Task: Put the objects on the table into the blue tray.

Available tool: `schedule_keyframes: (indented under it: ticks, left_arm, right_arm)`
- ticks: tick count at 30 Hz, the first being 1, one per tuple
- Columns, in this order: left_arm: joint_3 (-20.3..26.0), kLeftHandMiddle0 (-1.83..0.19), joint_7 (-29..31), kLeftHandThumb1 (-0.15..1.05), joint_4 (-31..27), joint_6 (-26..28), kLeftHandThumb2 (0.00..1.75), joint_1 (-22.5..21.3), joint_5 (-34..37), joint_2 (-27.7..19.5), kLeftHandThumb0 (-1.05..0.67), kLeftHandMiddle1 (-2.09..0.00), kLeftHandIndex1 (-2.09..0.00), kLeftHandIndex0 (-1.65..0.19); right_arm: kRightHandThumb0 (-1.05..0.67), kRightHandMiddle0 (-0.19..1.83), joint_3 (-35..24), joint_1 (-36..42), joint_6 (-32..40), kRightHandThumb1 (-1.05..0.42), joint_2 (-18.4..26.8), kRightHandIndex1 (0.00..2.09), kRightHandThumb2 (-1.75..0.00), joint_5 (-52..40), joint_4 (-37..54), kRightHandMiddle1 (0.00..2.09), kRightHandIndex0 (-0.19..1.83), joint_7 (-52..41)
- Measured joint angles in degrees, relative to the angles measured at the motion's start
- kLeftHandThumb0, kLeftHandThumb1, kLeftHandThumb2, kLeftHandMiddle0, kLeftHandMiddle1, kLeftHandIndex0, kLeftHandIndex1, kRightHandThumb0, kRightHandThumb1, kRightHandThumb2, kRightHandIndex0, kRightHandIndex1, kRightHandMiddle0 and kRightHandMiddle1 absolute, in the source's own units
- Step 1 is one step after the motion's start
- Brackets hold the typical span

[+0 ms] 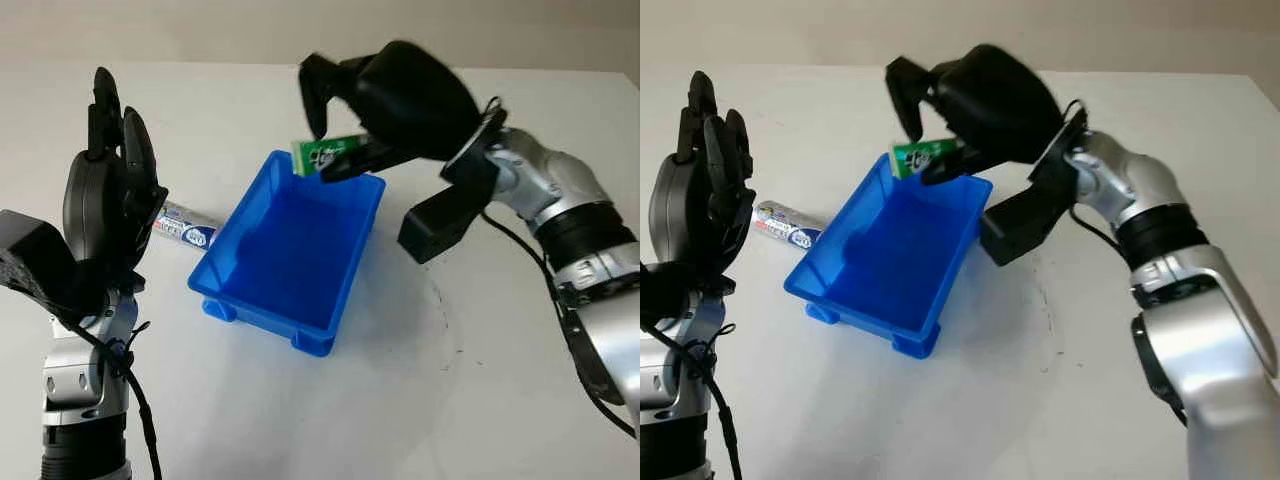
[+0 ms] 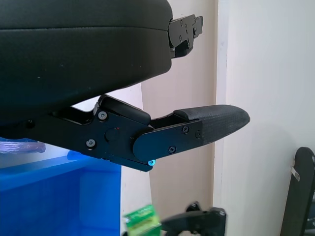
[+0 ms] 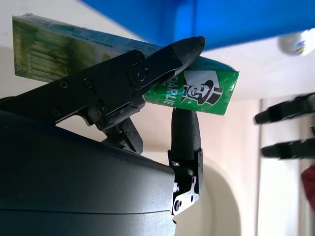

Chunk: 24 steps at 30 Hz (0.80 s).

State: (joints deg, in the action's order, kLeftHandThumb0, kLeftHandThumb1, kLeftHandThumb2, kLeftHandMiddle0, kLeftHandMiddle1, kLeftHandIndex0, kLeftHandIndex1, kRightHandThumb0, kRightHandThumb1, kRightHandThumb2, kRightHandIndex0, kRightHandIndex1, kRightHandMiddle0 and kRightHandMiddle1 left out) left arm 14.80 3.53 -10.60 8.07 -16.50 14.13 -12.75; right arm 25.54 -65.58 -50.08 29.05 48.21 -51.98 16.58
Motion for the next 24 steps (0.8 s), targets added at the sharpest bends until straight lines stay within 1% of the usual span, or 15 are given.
schedule_keyframes:
  ticks: [4,8,9,11,14,17,20,21,22,23,24]
  left_arm:
    - [0.0,0.19,-0.1,1.05,0.0,0.0,0.65,0.1,0.0,0.3,-0.79,0.00,0.00,0.19]
    - [0.0,0.19,0.0,1.05,0.0,0.0,0.66,0.3,0.0,0.5,-0.78,0.00,0.00,0.19]
    - [0.0,0.19,-0.1,1.05,0.0,0.0,0.66,0.4,0.0,0.5,-0.79,0.00,0.00,0.19]
    - [0.0,0.19,-0.1,1.05,0.0,-0.1,0.66,0.4,0.0,0.7,-0.79,0.00,0.00,0.19]
    - [0.0,0.19,-0.2,1.05,0.0,-0.1,0.66,0.4,-0.1,0.7,-0.79,0.00,0.00,0.19]
    - [0.0,0.19,-0.2,1.05,0.0,-0.2,0.67,0.4,-0.2,0.7,-0.78,0.00,0.00,0.19]
    - [0.0,0.19,-0.2,1.05,0.0,-0.3,0.67,0.4,-0.2,0.7,-0.79,0.00,0.00,0.19]
    - [0.0,0.19,-0.2,1.05,0.0,-0.3,0.66,0.4,-0.2,0.7,-0.79,0.00,0.00,0.19]
    - [0.0,0.19,-0.3,1.05,0.0,-0.3,0.66,0.4,-0.2,0.7,-0.79,0.00,0.00,0.19]
    - [0.0,0.19,-0.3,1.05,0.0,-0.3,0.66,0.4,-0.2,0.7,-0.79,0.00,0.00,0.19]
    - [0.0,0.19,-0.3,1.05,0.0,-0.3,0.66,0.4,-0.2,0.7,-0.79,0.00,0.00,0.19]
  right_arm:
    - [-0.24,0.69,2.2,-0.1,-0.4,-0.98,-1.3,2.09,-0.06,0.8,-2.9,2.09,0.85,0.0]
    - [-0.27,0.59,3.6,-0.1,-1.2,-0.95,-1.6,2.09,-0.05,1.0,-4.7,2.09,0.78,-0.6]
    - [-0.30,0.49,3.8,-0.1,-1.3,-0.93,-1.6,2.09,-0.05,1.0,-5.0,2.09,0.74,-0.6]
    - [-0.32,0.39,4.1,-0.1,-2.0,-0.92,-1.6,2.09,-0.05,0.9,-5.4,2.09,0.67,-1.7]
    - [-0.36,0.41,4.3,-0.1,-3.6,-0.93,-1.6,2.09,-0.05,-0.7,-6.0,2.09,0.61,-4.9]
    - [-0.45,0.35,4.2,-0.1,-5.0,-0.92,-1.5,2.09,-0.05,-3.2,-6.5,2.09,0.44,-9.0]
    - [-0.54,0.11,3.6,0.1,-5.5,-0.93,-1.4,2.09,-0.06,-5.9,-6.3,2.07,0.15,-14.0]
    - [-0.60,0.03,3.3,0.4,-5.5,-0.95,-1.2,1.95,-0.06,-6.7,-6.0,1.92,0.07,-15.7]
    - [-0.64,0.02,3.2,0.7,-5.5,-0.98,-0.9,1.77,-0.06,-7.6,-5.6,1.77,0.06,-17.2]
    - [-0.69,0.03,3.1,1.2,-5.5,-1.01,-0.6,1.52,-0.07,-8.5,-5.1,1.59,0.06,-18.8]
    - [-0.75,0.05,2.9,1.8,-5.5,-1.03,-0.2,1.15,-0.12,-9.2,-4.3,1.29,0.09,-20.3]
